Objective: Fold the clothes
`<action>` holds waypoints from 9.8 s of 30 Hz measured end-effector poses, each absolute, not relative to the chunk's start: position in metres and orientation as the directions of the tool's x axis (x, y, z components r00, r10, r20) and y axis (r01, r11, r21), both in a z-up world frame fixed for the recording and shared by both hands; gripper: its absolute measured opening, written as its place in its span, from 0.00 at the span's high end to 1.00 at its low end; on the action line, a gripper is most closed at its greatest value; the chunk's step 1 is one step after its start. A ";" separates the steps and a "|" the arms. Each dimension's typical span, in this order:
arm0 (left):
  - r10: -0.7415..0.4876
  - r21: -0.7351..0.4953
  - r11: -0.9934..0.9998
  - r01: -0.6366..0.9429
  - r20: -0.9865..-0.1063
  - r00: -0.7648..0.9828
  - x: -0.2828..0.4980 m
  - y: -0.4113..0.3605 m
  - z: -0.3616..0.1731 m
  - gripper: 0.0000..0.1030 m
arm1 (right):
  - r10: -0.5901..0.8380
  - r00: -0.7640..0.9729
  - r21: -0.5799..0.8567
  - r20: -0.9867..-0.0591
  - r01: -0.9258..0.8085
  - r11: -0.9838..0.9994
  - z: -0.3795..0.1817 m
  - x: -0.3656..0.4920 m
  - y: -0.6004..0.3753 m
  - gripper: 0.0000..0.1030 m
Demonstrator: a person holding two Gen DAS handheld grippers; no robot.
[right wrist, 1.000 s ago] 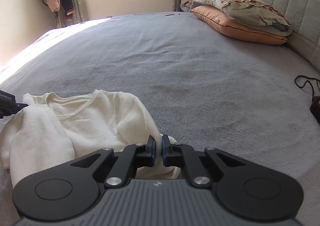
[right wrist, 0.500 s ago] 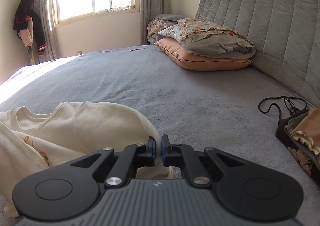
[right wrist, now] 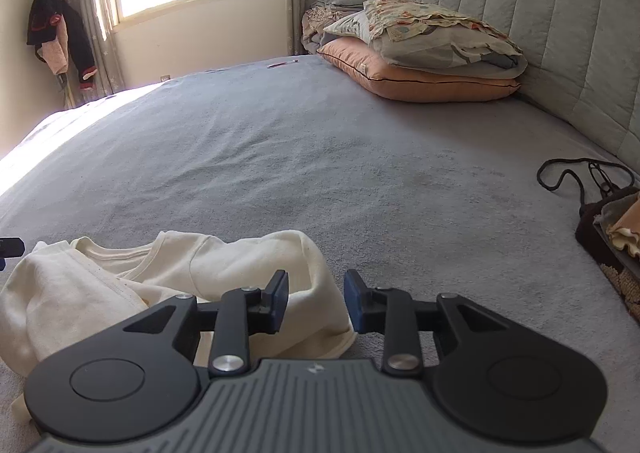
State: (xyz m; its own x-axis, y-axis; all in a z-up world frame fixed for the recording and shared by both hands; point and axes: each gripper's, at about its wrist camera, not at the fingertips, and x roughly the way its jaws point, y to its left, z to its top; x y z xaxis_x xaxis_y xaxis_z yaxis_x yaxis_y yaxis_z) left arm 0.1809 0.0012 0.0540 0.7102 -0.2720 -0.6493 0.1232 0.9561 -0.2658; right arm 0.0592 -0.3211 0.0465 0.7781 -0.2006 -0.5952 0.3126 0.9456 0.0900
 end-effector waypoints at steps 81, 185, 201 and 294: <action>-0.478 -0.353 0.878 0.323 -0.648 0.592 -0.011 0.059 -0.008 0.93 | 0.086 0.667 0.243 -0.740 0.146 0.959 0.021 0.029 -0.276 0.50; -0.705 -0.365 0.698 0.616 -0.498 0.505 -0.043 0.117 0.019 0.92 | -0.139 0.695 -0.061 -0.705 0.135 0.989 0.041 -0.092 -0.252 0.95; -0.725 -0.283 0.590 0.757 -0.597 0.342 -0.068 0.123 -0.001 0.92 | -0.098 0.652 -0.130 -0.752 -0.001 0.992 0.031 -0.138 -0.249 0.95; -0.439 -0.341 0.898 0.277 -0.711 0.549 0.057 0.107 -0.008 0.23 | 0.021 0.634 0.196 -0.773 0.207 0.959 0.033 -0.024 -0.319 0.57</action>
State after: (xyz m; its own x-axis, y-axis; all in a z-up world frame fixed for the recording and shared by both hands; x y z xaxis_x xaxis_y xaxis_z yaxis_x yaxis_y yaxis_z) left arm 0.0574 0.1066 -0.0080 0.5493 -0.4393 -0.7108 0.2766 0.8983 -0.3415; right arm -0.0245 -0.3188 0.0331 0.6341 0.0209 -0.7730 0.2071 0.9585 0.1958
